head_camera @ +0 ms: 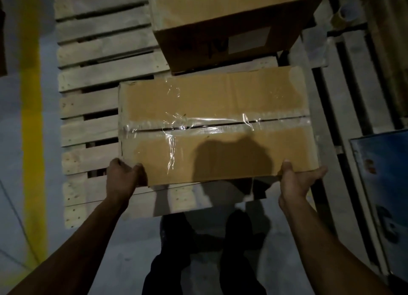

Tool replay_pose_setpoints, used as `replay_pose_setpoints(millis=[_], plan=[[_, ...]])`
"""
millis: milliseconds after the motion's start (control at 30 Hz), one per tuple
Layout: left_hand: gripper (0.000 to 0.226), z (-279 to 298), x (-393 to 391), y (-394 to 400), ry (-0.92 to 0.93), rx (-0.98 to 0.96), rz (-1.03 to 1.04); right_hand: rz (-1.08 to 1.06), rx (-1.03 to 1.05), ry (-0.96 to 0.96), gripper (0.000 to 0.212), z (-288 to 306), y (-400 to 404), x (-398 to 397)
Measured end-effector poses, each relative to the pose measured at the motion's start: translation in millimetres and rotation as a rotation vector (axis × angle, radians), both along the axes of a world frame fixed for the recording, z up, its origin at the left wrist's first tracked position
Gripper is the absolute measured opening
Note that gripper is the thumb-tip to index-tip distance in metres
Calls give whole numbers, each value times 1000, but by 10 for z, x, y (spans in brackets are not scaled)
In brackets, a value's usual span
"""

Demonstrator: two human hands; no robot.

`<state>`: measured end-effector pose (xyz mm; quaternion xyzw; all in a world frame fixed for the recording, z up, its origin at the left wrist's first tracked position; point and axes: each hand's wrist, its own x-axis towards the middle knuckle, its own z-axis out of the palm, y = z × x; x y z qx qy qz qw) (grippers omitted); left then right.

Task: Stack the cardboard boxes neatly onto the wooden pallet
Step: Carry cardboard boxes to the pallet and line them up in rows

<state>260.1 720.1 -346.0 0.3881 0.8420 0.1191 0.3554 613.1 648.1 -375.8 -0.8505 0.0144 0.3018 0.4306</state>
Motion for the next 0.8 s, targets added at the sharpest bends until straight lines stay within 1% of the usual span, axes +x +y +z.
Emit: replay_pose_setpoints(millis=[33,133,200,300,367,400,467,533,600,733,800], plan=[[46,18,28,65,71,11,-87,-45,9,17,98,24,13,-60],[72,7,120,345,275,97,-442,-121,63,86,101,62,31,-365],[83,-3,250,603,304,130,-621,-135,57,161,96,40,45,-645],[88,2,526,1002,318,184,-849,-166,-21,304,93,-2,90,-1076],[90,-21,675,1255,341,213,-992,-206,7,420,90,-49,106,-1353],[92,-26,735,1376,357,213,-1045,-218,22,444,83,-77,118,-1474],[96,-51,819,1599,396,193,-1105,-218,36,450,59,-132,137,-1666],[98,-93,863,1808,409,183,-1122,-230,47,456,38,-181,165,-1787],[99,-153,852,1985,395,168,-1128,-269,73,469,24,-221,203,-1842],[91,-221,818,2158,364,171,-1183,-363,154,550,18,-214,257,-1875],[86,-208,812,2197,338,177,-1190,-391,163,599,22,-185,299,-1897]])
